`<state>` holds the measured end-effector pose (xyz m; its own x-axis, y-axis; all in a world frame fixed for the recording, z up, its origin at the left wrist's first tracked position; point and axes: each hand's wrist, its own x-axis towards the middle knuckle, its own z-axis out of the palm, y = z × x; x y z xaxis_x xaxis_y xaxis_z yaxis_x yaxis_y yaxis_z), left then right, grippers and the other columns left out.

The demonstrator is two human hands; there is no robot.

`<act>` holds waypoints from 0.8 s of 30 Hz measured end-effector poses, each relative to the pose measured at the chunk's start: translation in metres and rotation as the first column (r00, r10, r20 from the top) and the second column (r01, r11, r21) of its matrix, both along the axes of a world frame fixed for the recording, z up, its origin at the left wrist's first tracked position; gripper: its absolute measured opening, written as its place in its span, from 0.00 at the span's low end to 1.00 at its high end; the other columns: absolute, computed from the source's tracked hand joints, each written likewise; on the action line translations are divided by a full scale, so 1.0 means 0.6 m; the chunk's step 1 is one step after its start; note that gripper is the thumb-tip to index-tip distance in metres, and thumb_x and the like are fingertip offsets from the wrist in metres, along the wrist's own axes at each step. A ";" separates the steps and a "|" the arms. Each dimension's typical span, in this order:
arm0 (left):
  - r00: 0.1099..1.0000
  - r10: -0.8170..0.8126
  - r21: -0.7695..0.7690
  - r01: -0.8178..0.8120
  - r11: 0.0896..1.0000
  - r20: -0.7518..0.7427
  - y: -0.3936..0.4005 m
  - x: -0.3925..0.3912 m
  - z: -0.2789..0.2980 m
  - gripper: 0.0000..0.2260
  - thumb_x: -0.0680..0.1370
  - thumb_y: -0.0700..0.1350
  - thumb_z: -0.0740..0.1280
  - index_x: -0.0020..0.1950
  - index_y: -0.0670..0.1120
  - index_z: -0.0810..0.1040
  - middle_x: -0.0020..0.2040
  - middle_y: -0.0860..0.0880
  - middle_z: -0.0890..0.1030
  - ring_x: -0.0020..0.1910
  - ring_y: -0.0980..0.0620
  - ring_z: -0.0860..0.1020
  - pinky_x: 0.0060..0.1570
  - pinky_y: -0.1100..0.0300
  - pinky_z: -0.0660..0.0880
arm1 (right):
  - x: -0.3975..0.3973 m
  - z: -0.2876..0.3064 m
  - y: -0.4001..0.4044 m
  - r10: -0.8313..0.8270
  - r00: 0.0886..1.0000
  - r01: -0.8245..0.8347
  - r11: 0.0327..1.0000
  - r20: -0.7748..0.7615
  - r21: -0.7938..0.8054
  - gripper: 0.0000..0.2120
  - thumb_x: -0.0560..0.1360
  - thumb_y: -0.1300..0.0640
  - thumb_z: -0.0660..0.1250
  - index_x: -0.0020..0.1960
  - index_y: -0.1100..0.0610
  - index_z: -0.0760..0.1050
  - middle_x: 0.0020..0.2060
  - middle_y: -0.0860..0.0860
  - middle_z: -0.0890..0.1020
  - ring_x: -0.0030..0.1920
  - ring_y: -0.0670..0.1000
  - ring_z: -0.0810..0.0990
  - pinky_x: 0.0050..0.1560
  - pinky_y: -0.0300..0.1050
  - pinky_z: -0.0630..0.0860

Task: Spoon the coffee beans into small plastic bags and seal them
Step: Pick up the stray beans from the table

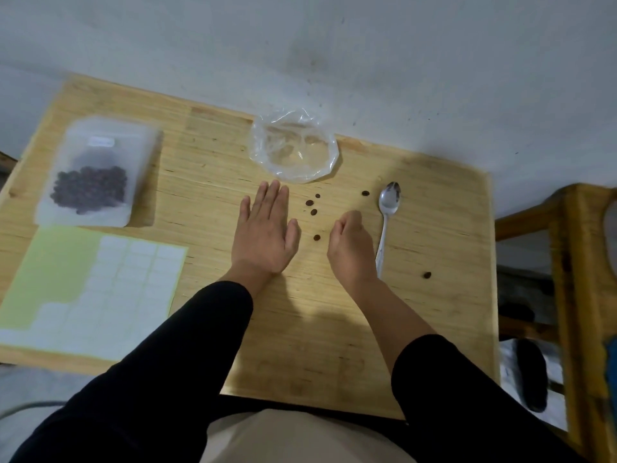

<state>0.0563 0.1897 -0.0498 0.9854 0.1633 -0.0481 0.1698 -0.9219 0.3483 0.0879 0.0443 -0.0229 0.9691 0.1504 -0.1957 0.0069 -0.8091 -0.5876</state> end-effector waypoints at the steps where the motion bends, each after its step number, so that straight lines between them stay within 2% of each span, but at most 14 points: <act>1: 1.000 0.000 0.002 0.000 1.000 0.000 0.000 0.001 0.000 0.29 0.77 0.54 0.44 0.76 0.43 0.53 0.77 0.45 0.54 0.77 0.49 0.47 0.74 0.49 0.43 | 0.000 0.001 -0.004 -0.030 0.999 0.030 0.998 -0.011 0.051 0.04 0.80 0.62 0.53 0.49 0.60 0.65 0.34 0.53 0.72 0.31 0.51 0.71 0.34 0.46 0.66; 3: 1.000 -0.001 -0.001 0.001 1.000 -0.001 0.001 0.001 0.000 0.29 0.77 0.54 0.45 0.76 0.43 0.53 0.77 0.45 0.53 0.77 0.49 0.47 0.73 0.49 0.43 | -0.003 0.001 -0.005 -0.070 0.997 0.072 0.993 -0.025 0.098 0.07 0.79 0.64 0.53 0.53 0.61 0.68 0.37 0.54 0.75 0.35 0.51 0.73 0.37 0.44 0.67; 6: 1.000 -0.004 0.000 0.004 1.000 0.001 0.001 0.000 -0.002 0.29 0.77 0.54 0.46 0.76 0.43 0.53 0.77 0.45 0.54 0.77 0.49 0.47 0.73 0.49 0.42 | -0.008 -0.002 -0.005 -0.030 0.999 0.032 0.996 -0.028 0.087 0.10 0.79 0.63 0.54 0.57 0.60 0.71 0.46 0.53 0.79 0.44 0.51 0.77 0.44 0.39 0.68; 9: 1.000 -0.006 -0.006 0.006 1.000 0.010 0.002 -0.001 -0.003 0.29 0.77 0.54 0.45 0.76 0.43 0.54 0.77 0.45 0.54 0.76 0.49 0.48 0.73 0.49 0.43 | -0.018 -0.007 -0.007 0.067 0.997 -0.070 0.996 0.046 0.064 0.11 0.78 0.55 0.62 0.58 0.58 0.73 0.43 0.51 0.81 0.40 0.47 0.76 0.45 0.40 0.70; 12: 1.000 -0.006 -0.013 0.007 1.000 0.029 0.002 -0.002 -0.004 0.29 0.78 0.54 0.46 0.76 0.43 0.55 0.77 0.44 0.55 0.76 0.49 0.49 0.73 0.49 0.43 | -0.019 -0.014 -0.011 0.129 0.986 -0.138 0.987 0.104 0.083 0.13 0.75 0.56 0.67 0.58 0.58 0.77 0.49 0.51 0.83 0.45 0.49 0.79 0.48 0.37 0.69; 17: 0.999 0.000 -0.028 0.001 1.000 0.033 0.001 -0.001 -0.006 0.29 0.78 0.54 0.47 0.76 0.43 0.55 0.77 0.44 0.56 0.76 0.49 0.49 0.73 0.49 0.43 | -0.016 -0.017 -0.010 0.142 0.982 -0.152 0.986 0.124 0.069 0.07 0.74 0.58 0.68 0.51 0.56 0.80 0.44 0.50 0.83 0.43 0.48 0.79 0.45 0.37 0.71; 20: 0.999 0.005 -0.032 -0.004 0.999 0.034 0.002 -0.001 -0.007 0.28 0.78 0.54 0.47 0.76 0.43 0.55 0.77 0.44 0.56 0.76 0.49 0.49 0.73 0.49 0.43 | -0.010 -0.016 -0.005 0.140 0.988 -0.142 0.989 0.066 0.026 0.05 0.76 0.57 0.66 0.48 0.58 0.77 0.42 0.47 0.79 0.40 0.44 0.74 0.42 0.34 0.65; 24: 0.999 0.009 -0.029 -0.008 1.000 0.031 0.001 -0.001 -0.008 0.28 0.78 0.54 0.47 0.76 0.44 0.55 0.77 0.45 0.55 0.76 0.50 0.48 0.73 0.50 0.42 | 0.002 0.000 0.006 -0.047 0.995 0.064 0.975 -0.086 0.214 0.05 0.79 0.57 0.58 0.46 0.57 0.69 0.37 0.47 0.75 0.36 0.44 0.72 0.36 0.29 0.66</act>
